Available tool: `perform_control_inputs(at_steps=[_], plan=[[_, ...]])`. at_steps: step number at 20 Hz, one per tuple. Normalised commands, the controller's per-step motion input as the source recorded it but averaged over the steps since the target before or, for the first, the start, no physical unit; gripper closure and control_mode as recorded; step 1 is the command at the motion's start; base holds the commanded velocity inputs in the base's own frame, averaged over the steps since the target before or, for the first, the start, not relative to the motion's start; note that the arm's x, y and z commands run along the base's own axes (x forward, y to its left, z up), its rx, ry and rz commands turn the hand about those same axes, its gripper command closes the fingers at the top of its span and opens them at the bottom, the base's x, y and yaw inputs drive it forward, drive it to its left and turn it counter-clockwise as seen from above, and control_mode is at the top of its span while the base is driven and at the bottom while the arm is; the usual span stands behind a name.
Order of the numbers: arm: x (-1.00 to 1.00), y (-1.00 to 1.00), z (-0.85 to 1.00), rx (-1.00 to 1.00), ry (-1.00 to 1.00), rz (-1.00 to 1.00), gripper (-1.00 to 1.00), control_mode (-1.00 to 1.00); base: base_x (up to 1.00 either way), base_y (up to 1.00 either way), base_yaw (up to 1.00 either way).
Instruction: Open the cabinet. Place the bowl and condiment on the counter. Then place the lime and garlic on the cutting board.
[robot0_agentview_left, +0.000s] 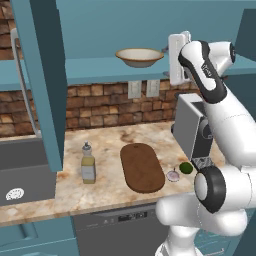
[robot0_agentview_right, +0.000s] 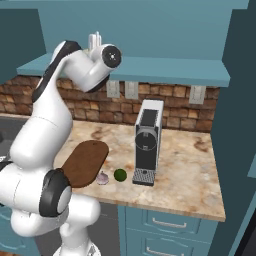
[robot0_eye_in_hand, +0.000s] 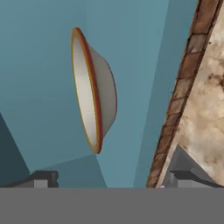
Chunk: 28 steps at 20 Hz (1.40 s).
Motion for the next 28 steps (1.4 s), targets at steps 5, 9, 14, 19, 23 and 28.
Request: perform_control_inputs(at_steps=[5,9,14,19,23,28], plan=[[0.47,0.00,-0.04,0.00,0.00,0.03,-1.00,-1.00,0.00,0.00,0.00],[0.45,0.00,-0.04,0.00,0.00,0.02,-1.00,-1.00,0.00,0.00,0.00],[0.42,0.00,-0.04,0.00,0.00,0.01,-1.00,-1.00,0.00,0.00,0.00],[0.38,0.00,-0.07,0.00,0.00,0.01,-1.00,-1.00,0.00,0.00,0.00],[0.35,0.02,-0.07,0.00,0.00,0.01,-1.00,-1.00,0.00,0.00,0.00],[0.28,0.15,-0.14,0.00,0.00,0.03,-1.00,-1.00,0.00,0.00,0.00]])
